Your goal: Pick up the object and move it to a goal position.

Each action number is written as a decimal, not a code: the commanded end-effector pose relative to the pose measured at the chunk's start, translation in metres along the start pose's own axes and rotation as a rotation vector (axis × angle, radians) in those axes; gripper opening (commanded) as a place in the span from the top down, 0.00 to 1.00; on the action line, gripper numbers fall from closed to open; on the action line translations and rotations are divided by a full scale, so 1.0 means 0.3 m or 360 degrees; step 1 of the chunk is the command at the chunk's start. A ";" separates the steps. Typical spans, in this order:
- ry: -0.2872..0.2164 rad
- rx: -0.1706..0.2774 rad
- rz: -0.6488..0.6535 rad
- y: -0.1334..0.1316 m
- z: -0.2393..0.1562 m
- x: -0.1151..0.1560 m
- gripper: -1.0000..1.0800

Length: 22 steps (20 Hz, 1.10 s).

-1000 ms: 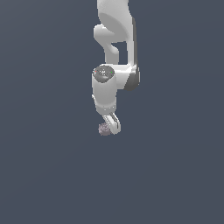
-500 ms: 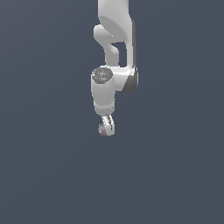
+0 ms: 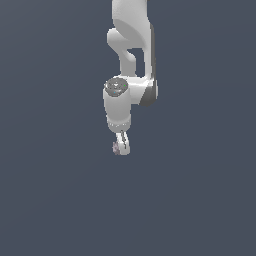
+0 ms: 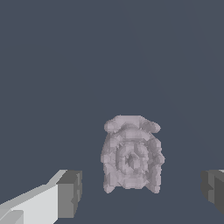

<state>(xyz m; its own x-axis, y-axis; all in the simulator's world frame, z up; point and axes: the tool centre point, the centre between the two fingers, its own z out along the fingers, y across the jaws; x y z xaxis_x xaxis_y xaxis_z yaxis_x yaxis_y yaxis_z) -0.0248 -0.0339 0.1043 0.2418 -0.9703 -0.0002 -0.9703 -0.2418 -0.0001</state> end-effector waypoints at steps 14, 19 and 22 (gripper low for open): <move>0.0000 0.0000 0.0008 0.002 0.165 0.001 0.04; 0.0000 0.0000 0.0008 0.002 0.166 0.001 1.00; 0.0000 0.0000 0.0008 0.002 0.166 0.001 1.00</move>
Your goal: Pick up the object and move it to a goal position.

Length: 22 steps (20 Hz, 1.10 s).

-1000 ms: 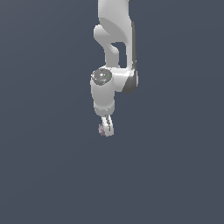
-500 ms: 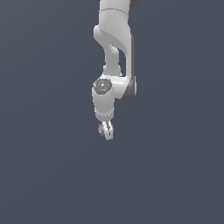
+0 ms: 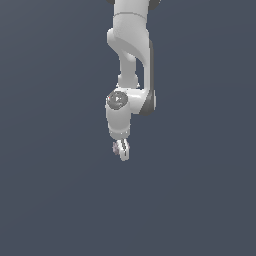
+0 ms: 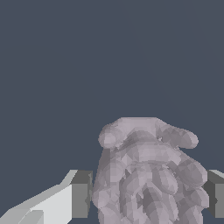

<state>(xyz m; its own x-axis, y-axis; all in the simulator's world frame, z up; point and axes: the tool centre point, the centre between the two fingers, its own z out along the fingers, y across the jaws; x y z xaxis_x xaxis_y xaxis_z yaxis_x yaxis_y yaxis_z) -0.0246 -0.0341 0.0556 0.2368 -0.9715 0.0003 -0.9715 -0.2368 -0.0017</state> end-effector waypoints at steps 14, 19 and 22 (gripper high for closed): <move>0.0001 -0.0001 0.0000 -0.032 -0.092 -0.006 1.00; 0.0002 -0.0002 0.0002 -0.073 -0.205 -0.012 1.00; 0.0003 -0.0002 0.0002 -0.104 -0.292 -0.017 1.00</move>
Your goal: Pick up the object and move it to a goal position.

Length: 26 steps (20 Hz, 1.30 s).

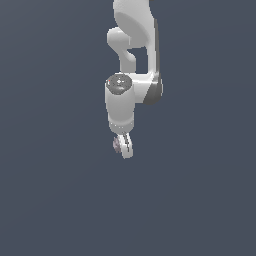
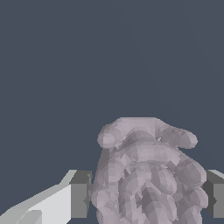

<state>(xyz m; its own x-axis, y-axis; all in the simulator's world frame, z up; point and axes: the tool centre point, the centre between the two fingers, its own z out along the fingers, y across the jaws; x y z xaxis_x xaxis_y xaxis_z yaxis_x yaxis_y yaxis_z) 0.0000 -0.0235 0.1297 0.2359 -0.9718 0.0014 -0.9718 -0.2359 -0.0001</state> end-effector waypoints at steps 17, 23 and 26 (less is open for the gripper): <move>0.0001 -0.0001 -0.0001 -0.216 -0.563 -0.034 1.00; 0.0000 -0.0001 -0.0001 -0.263 -0.671 -0.040 1.00; -0.0001 -0.0001 -0.0002 -0.279 -0.706 -0.042 1.00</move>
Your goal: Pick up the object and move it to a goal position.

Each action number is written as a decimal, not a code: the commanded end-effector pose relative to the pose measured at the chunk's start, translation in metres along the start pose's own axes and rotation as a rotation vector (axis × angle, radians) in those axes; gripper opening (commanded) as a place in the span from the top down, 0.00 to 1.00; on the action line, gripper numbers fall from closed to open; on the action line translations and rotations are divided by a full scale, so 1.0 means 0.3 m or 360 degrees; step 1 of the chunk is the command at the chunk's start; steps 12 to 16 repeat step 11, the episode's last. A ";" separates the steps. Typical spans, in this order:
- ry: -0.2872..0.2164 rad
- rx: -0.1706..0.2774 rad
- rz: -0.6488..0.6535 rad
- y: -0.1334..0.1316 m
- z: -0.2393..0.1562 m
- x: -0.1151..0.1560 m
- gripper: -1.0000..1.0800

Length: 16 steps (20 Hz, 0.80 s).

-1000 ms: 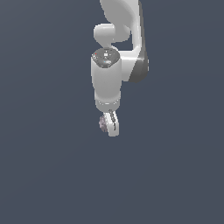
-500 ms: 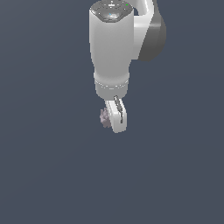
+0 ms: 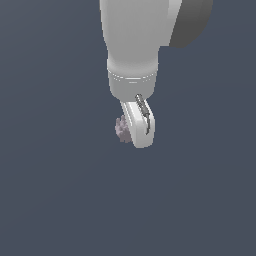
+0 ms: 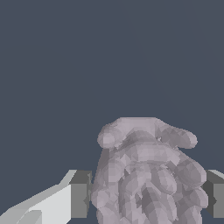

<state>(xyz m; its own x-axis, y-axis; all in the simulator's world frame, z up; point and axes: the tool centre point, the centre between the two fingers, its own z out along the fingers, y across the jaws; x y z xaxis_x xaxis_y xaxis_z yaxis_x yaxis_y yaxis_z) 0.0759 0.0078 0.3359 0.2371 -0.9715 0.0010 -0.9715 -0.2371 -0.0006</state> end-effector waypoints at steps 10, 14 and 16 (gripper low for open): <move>-0.0001 -0.0001 0.0000 -0.032 -0.064 -0.003 1.00; -0.0001 -0.0001 0.0000 -0.033 -0.065 -0.003 1.00; -0.0001 -0.0001 0.0000 -0.033 -0.065 -0.003 1.00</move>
